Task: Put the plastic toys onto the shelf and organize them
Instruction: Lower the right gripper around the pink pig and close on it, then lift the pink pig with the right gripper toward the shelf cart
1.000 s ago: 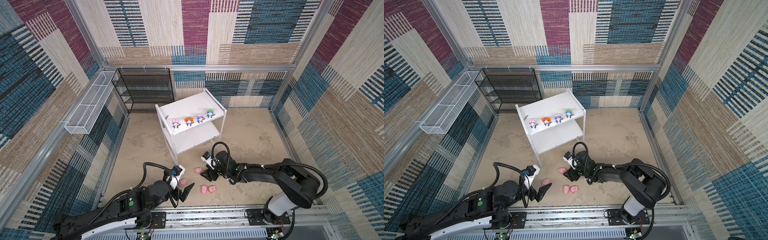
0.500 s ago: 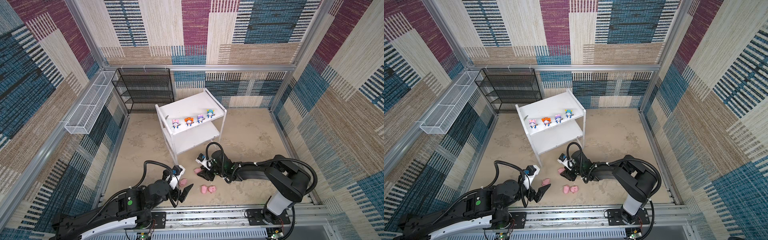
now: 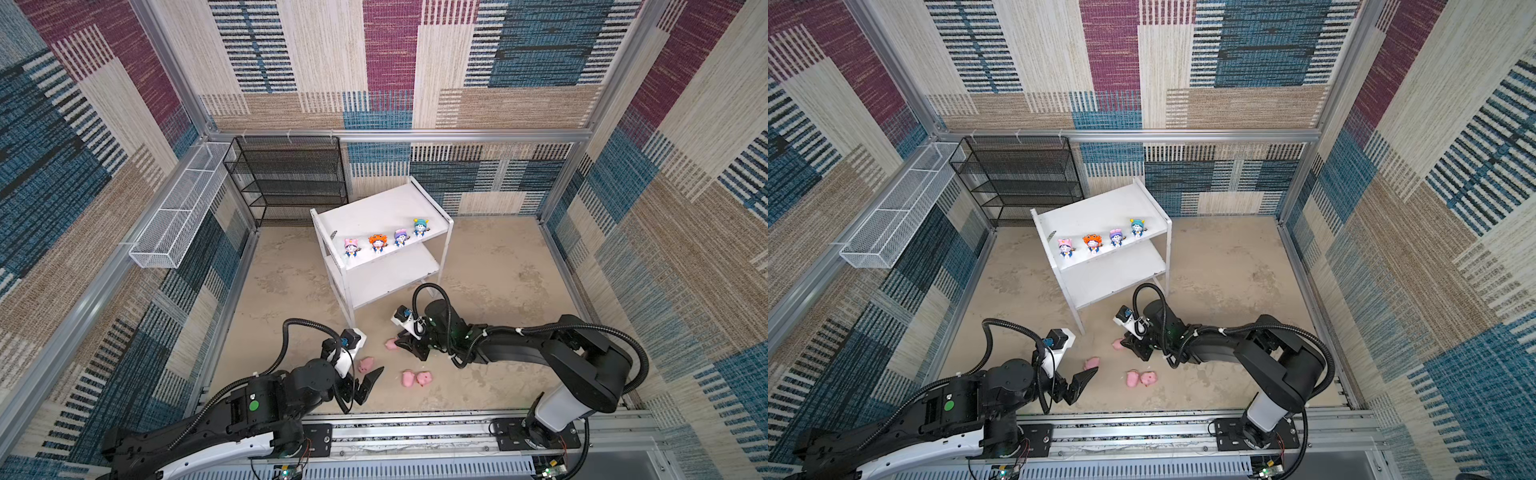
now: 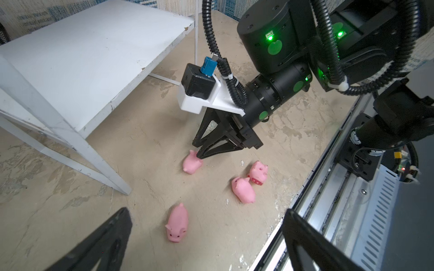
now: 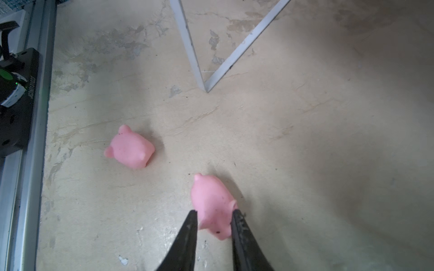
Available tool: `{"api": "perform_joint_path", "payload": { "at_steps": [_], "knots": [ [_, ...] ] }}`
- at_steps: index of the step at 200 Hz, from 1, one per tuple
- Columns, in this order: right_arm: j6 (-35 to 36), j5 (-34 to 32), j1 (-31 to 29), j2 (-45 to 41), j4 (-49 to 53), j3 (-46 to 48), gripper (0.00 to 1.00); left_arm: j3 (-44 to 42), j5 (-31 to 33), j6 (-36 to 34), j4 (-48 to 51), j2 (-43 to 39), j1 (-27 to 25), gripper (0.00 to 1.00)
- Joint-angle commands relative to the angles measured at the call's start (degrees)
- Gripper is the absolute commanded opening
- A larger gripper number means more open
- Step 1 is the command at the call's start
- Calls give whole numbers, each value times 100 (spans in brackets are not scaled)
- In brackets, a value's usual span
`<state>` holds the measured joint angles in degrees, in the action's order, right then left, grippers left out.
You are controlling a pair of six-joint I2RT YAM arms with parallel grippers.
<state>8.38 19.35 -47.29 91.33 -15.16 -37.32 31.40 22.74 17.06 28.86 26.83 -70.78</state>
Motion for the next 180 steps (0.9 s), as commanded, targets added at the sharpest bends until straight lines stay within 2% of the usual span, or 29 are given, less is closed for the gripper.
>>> {"api": "perform_joint_path", "payload": {
  "at_steps": [1,10,29,41,54,70,82,121,158,180],
  "knots": [
    [5,-52,-16,-183,-137,32,29,75,228,166,198,-85,5,100],
    [5,-43,-9,-216,-143,65,33,68,248,166,218,-124,6,100],
    [113,55,-15,-85,-182,84,53,59,257,172,225,-169,0,100],
    [198,175,-10,75,-247,71,62,77,250,196,263,-178,6,100],
    [247,233,-11,267,-347,43,66,108,257,219,335,-178,1,100],
    [271,208,-9,486,-448,-24,67,129,266,254,399,-199,4,100],
    [284,195,-13,615,-523,-73,64,134,274,270,424,-230,3,100],
    [346,235,-15,674,-585,-129,42,187,283,302,519,-255,3,100],
    [345,227,-44,127,-420,37,31,278,292,350,662,-271,2,100],
    [314,175,-44,-299,-282,110,29,319,283,364,720,-286,3,100]
  ]
}}
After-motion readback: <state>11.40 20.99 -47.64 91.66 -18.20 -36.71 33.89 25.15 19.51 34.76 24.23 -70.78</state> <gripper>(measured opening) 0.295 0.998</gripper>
